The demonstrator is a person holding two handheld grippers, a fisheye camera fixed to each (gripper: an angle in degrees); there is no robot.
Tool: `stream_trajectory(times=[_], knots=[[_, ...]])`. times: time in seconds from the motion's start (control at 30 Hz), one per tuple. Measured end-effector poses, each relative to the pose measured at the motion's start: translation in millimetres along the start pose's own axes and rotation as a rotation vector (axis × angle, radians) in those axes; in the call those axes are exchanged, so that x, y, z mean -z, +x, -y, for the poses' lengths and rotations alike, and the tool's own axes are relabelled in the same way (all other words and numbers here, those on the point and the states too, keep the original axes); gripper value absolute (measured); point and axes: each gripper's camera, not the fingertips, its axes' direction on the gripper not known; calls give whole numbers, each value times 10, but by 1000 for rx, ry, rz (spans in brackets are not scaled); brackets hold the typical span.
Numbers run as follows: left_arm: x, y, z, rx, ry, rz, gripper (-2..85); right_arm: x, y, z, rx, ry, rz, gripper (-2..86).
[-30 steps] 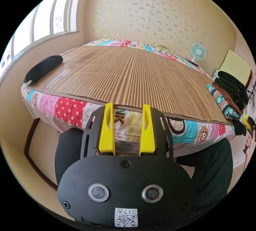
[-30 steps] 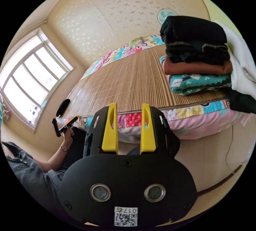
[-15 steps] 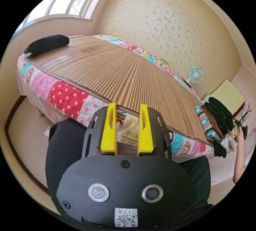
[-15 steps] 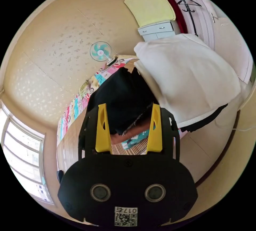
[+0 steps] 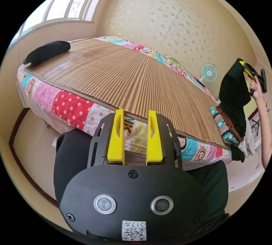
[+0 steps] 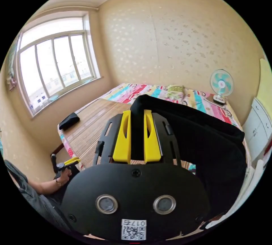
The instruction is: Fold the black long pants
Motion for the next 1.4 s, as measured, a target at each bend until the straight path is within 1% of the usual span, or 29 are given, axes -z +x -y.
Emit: stream_trajectory(times=[0.03, 0.07, 0.13, 0.17, 0.23, 0.27, 0.33, 0.37, 0.4, 0.47, 0.53, 0.57, 0.63, 0.73, 0.83, 0.93, 1.0, 1.07, 1.13, 1.17, 1.2, 1.27, 1.3, 1.33, 1.37, 1.4], knots=[[0, -7, 3, 1, 1, -2, 123, -283, -260, -47, 75, -56, 133, 71], [0, -37, 10, 9, 2, -14, 123, -419, -397, -99, 114, -86, 195, 71], [7, -109, 20, 30, 3, -45, 120, -928, -937, -472, 247, -228, 424, 69], [12, -169, 26, 48, 5, -69, 116, -1047, -1052, -595, 266, -269, 478, 69], [16, -257, 35, 73, 6, -104, 111, -1431, -1404, -1161, 312, -446, 677, 64], [17, -306, 39, 86, 7, -122, 108, -1471, -1457, -1312, 320, -461, 716, 63], [19, -360, 42, 99, 9, -142, 106, -1458, -1477, -1804, 274, -454, 911, 29], [23, -377, 42, 101, 10, -147, 105, -1428, -1442, -1888, 244, -450, 943, 30], [28, -381, 43, 98, 10, -144, 106, -1339, -1310, -2026, 161, -428, 940, 31], [36, -370, 46, 88, 9, -136, 111, -1151, -1010, -2184, 36, -379, 821, 39], [48, -358, 50, 79, 8, -130, 118, -929, -478, -2290, -172, -314, 579, 72], [58, -356, 49, 77, 7, -130, 122, -882, -332, -2300, -230, -293, 539, 81], [74, -364, 39, 78, 10, -132, 125, -801, 249, -2295, -451, -233, 434, 111], [106, -405, 15, 85, 10, -146, 126, -955, 816, -2251, -633, -196, 302, 134], [149, -457, -19, 87, 11, -157, 125, -1360, 1210, -2157, -750, -234, 264, 149], [195, -498, -52, 83, 8, -163, 125, -1730, 1410, -2006, -820, -260, 244, 151], [253, -529, -55, 76, -10, -184, 124, -1880, 1452, -1871, -831, -286, 180, 142], [306, -530, -37, 65, -47, -209, 123, -1998, 1487, -1809, -865, -281, 169, 121], [430, -496, 32, 43, -76, -298, 123, -2150, 1503, -1816, -906, -314, 185, 72], [545, -423, 107, -8, -79, -397, 124, -2167, 1485, -1818, -900, -326, 176, 61], [655, -317, 200, -68, -85, -490, 126, -2145, 1420, -1806, -873, -331, 166, 46], [756, -131, 375, -137, -109, -585, 136, -1957, 1250, -1723, -787, -237, 263, 36], [789, 8, 515, -177, -123, -630, 150, -1798, 1092, -1651, -710, -187, 343, 32], [803, 82, 590, -200, -119, -650, 156, -1616, 886, -1574, -613, -147, 410, 31], [820, 225, 743, -243, -93, -674, 163, -1521, 769, -1537, -562, -133, 436, 30], [806, 351, 899, -264, -61, -669, 177, -1318, 508, -1471, -462, -111, 474, 30]])
